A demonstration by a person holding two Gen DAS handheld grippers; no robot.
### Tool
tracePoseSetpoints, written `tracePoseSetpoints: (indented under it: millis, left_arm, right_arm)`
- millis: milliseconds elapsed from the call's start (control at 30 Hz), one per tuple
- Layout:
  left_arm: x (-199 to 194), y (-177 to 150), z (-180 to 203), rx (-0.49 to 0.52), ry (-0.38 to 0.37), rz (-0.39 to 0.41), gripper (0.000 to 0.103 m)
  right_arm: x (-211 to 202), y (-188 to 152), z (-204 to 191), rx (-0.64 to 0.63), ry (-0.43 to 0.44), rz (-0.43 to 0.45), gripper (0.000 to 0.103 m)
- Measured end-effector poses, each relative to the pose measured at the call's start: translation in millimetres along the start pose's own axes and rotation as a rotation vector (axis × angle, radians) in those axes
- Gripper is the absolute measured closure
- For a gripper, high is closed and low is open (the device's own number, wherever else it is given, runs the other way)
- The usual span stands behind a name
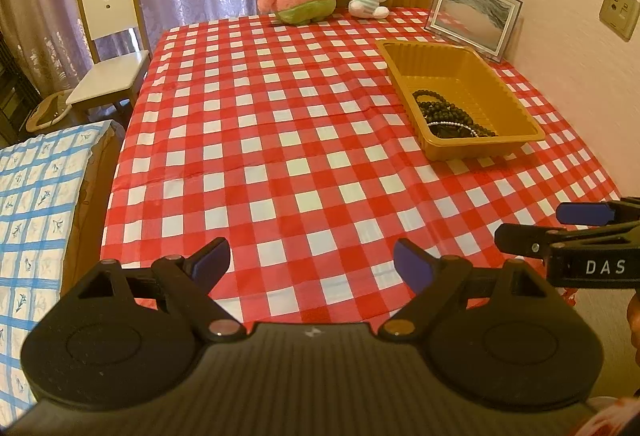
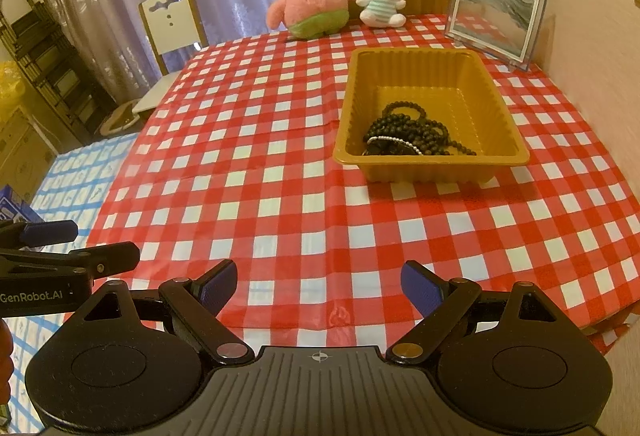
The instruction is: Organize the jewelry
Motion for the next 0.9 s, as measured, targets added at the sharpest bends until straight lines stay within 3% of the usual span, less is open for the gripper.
tracePoseSetpoints:
  millis: [900]
  left_arm:
    - [-0.6, 2.0, 0.0, 0.000, 0.000, 0.002, 0.015]
  right_arm:
    - [-0.6, -0.3, 0.1, 0.000, 0.000, 0.001, 0.015]
Point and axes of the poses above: each gripper's, at about its wrist camera, not at the fingertips, and x roughly the way its jaws point, z to its right, y to its top, the point moved 10 cm from there along x, roughly the way its jaws point, and after that the axes turned 1 degree about -z, right-handed, at the moved point
